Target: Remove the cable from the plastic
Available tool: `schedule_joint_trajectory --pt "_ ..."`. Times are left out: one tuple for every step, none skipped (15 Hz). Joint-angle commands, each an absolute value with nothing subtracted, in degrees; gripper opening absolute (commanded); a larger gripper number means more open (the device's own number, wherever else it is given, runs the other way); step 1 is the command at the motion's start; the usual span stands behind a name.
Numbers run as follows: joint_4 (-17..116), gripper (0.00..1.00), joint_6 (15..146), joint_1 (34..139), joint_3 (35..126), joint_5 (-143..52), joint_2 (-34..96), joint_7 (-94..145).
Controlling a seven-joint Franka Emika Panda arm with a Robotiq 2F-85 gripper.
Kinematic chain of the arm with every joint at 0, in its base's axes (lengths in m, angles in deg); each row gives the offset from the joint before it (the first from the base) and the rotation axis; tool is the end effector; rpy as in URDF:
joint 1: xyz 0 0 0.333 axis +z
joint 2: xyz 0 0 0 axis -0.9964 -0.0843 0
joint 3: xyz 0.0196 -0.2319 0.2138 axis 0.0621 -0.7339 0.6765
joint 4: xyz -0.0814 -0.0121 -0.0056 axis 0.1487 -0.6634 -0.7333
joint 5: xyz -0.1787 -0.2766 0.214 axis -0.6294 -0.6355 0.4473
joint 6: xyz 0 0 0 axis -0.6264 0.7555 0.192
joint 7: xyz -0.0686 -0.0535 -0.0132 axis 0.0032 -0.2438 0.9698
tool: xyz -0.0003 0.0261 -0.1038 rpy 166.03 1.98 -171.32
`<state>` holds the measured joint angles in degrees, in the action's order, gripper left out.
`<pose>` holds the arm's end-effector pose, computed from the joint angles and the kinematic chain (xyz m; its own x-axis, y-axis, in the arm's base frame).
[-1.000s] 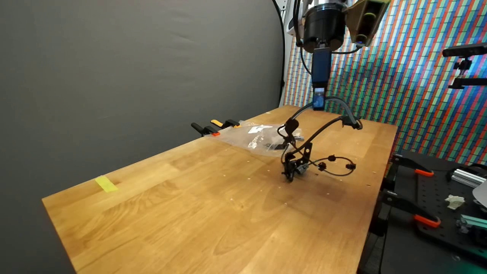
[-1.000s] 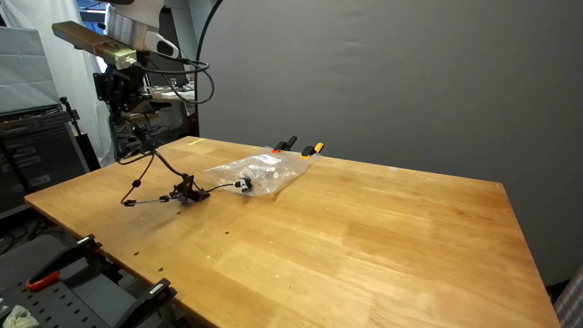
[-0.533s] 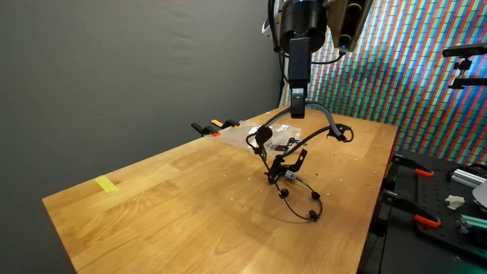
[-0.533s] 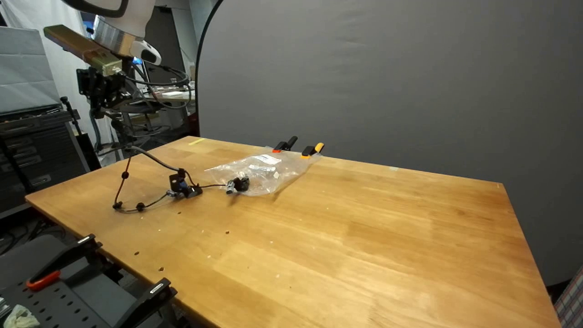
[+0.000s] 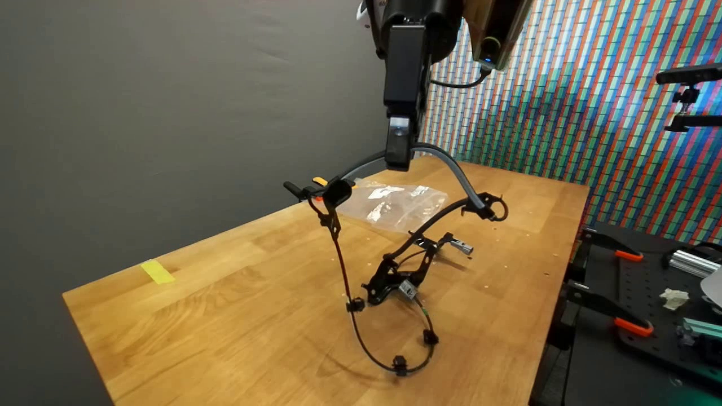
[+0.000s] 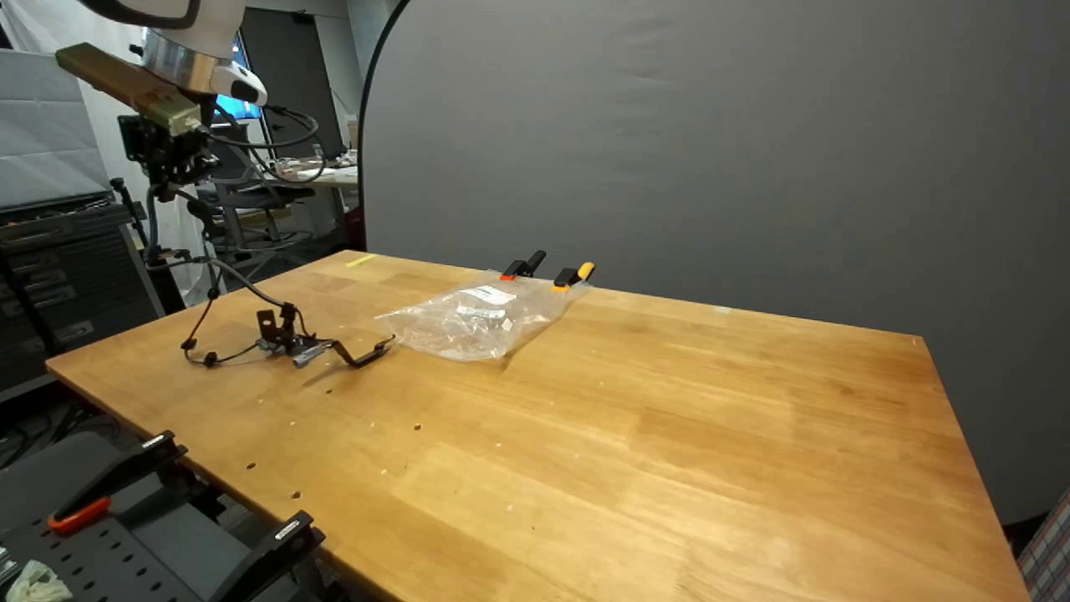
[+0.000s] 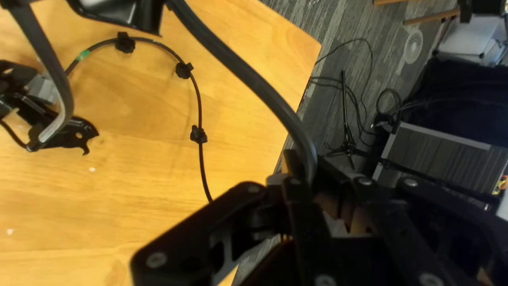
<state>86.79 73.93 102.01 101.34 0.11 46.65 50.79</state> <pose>0.4222 0.3037 0.3555 0.8981 0.4392 0.0240 0.3799 -0.7470 -0.5456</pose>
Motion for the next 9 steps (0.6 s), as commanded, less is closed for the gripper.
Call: schedule_joint_trajectory --pt "86.59 0.03 78.39 99.69 99.23 2.78 45.32 52.85" --pt "87.01 0.03 80.0 98.66 98.26 3.27 45.09 53.15" --pt "87.41 0.03 81.32 97.49 97.17 4.24 44.91 53.55" --pt "87.65 0.03 81.77 96.14 95.99 5.62 44.72 54.25" --pt "88.14 0.03 81.66 94.59 94.69 7.47 45.01 55.2" --pt "88.37 0.03 81.03 93.1 93.44 9.48 44.65 56.58" --pt "88.78 0.03 79.42 91.36 91.99 12.05 44.66 58.07" --pt "89.31 0.03 78.31 89.82 90.67 14.19 44.35 59.59" --pt "89.91 0.03 76.83 88.27 89.32 16.19 43.96 61.05"
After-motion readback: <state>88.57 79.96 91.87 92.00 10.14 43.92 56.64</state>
